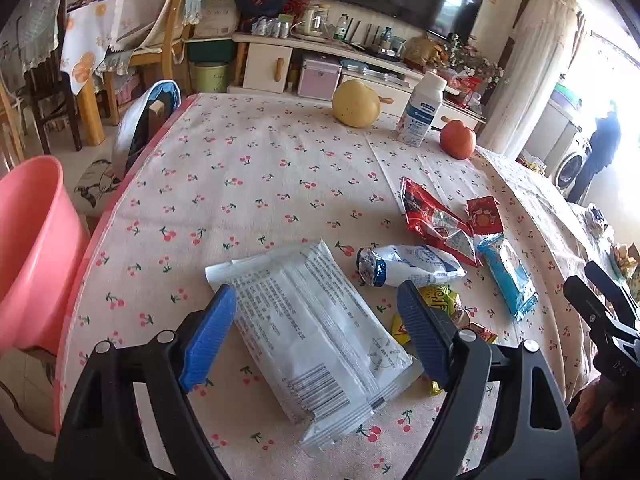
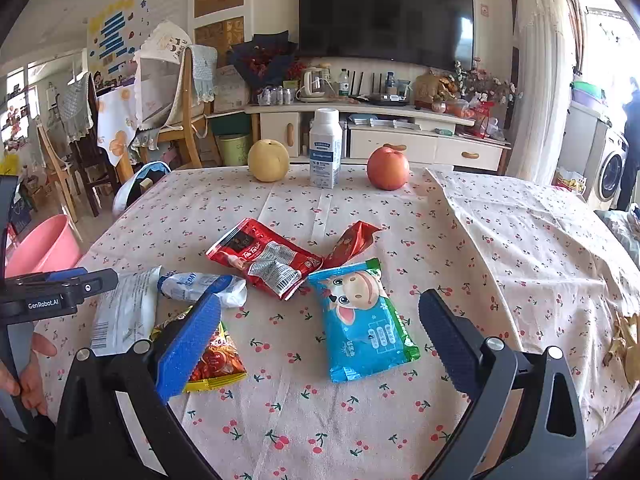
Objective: Collect trash
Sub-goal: 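Lower the left gripper onto the large white printed bag and close on it, then lift the white bag with the left gripper while the right grasps the blue cartoon packet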
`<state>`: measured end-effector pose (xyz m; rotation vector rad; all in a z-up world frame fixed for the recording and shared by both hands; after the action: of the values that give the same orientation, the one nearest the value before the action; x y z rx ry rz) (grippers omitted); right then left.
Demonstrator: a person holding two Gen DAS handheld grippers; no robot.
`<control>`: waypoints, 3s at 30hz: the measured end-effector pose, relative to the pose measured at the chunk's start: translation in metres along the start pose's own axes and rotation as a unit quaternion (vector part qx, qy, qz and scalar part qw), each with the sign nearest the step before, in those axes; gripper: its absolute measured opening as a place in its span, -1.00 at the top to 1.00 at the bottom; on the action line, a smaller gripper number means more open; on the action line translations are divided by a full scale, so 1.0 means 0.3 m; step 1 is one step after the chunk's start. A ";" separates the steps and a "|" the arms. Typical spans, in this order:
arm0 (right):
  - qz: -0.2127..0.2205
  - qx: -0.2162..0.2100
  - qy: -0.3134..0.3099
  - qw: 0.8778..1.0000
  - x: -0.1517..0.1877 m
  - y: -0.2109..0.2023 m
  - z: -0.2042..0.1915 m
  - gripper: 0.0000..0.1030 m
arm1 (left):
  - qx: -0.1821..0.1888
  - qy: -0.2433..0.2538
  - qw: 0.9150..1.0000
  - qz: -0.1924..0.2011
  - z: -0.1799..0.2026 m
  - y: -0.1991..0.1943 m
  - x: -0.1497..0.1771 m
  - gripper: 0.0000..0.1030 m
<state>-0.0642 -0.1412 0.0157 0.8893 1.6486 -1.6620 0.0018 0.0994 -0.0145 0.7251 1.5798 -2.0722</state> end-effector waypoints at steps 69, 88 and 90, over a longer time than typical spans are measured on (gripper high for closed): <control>-0.146 0.024 0.042 0.988 0.113 0.356 0.140 -0.44 | -0.103 0.033 0.991 -0.078 0.006 0.184 0.046 -0.60; -0.137 -0.002 0.050 0.989 0.113 0.313 0.111 0.05 | -0.083 0.005 0.995 -0.051 -0.034 0.117 0.012 -0.56; -0.137 -0.004 0.053 0.989 0.114 0.304 0.110 0.06 | -0.079 0.001 0.996 -0.046 -0.038 0.104 0.006 -0.56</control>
<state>-0.0106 -0.1752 -0.0650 0.7874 1.9203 -1.8126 0.0215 0.1024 -0.0412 0.6102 1.7857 -1.9808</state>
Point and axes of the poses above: each gripper's, at about its wrist camera, not at the fingertips, and y roughly the way its jaws point, z to its right, x to its underside, the point moved 8 cm from there along y, roughly the way its jaws point, and after that the axes turned 1 degree about x, right-handed, at the moved point
